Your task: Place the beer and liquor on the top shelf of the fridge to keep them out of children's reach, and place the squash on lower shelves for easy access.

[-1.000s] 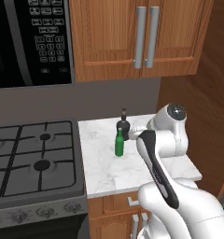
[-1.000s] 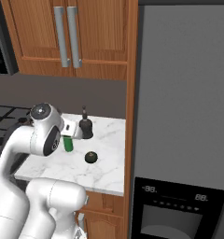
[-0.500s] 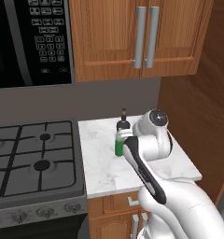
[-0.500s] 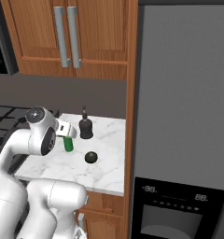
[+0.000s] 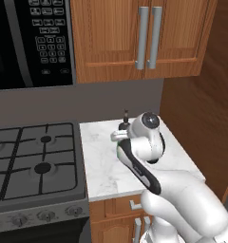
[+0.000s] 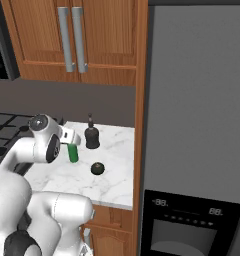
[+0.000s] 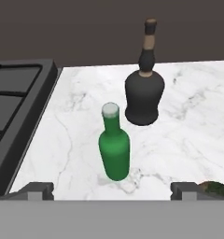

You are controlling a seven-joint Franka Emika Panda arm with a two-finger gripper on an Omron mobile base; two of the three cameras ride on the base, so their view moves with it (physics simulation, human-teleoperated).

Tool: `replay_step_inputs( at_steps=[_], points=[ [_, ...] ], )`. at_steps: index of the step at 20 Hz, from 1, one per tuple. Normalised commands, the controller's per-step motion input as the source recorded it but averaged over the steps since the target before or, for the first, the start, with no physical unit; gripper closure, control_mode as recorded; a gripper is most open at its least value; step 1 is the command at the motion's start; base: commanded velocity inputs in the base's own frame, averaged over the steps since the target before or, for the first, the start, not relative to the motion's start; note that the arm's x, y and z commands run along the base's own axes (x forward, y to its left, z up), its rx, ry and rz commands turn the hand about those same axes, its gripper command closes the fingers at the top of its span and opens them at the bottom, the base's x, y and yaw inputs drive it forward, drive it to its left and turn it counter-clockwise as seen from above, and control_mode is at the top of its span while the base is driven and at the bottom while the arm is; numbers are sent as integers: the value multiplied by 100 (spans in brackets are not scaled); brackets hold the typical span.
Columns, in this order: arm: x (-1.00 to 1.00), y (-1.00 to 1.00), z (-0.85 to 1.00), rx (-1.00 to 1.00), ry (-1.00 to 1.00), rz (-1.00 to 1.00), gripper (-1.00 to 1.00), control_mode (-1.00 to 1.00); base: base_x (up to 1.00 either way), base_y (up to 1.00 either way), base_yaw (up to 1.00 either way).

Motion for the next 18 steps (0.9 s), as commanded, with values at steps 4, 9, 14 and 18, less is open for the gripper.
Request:
replay_step_inputs(
  at_steps=[4, 9, 14, 18],
  points=[
    [25, 1, 0, 0, 0, 0, -100, -100, 0, 0, 0],
    [23, 0, -7, 0, 0, 0, -100, -100, 0, 0, 0],
    [19, 0, -23, 0, 0, 0, -100, -100, 0, 0, 0],
    [16, 0, -30, 0, 0, 0, -100, -100, 0, 0, 0]
  ],
)
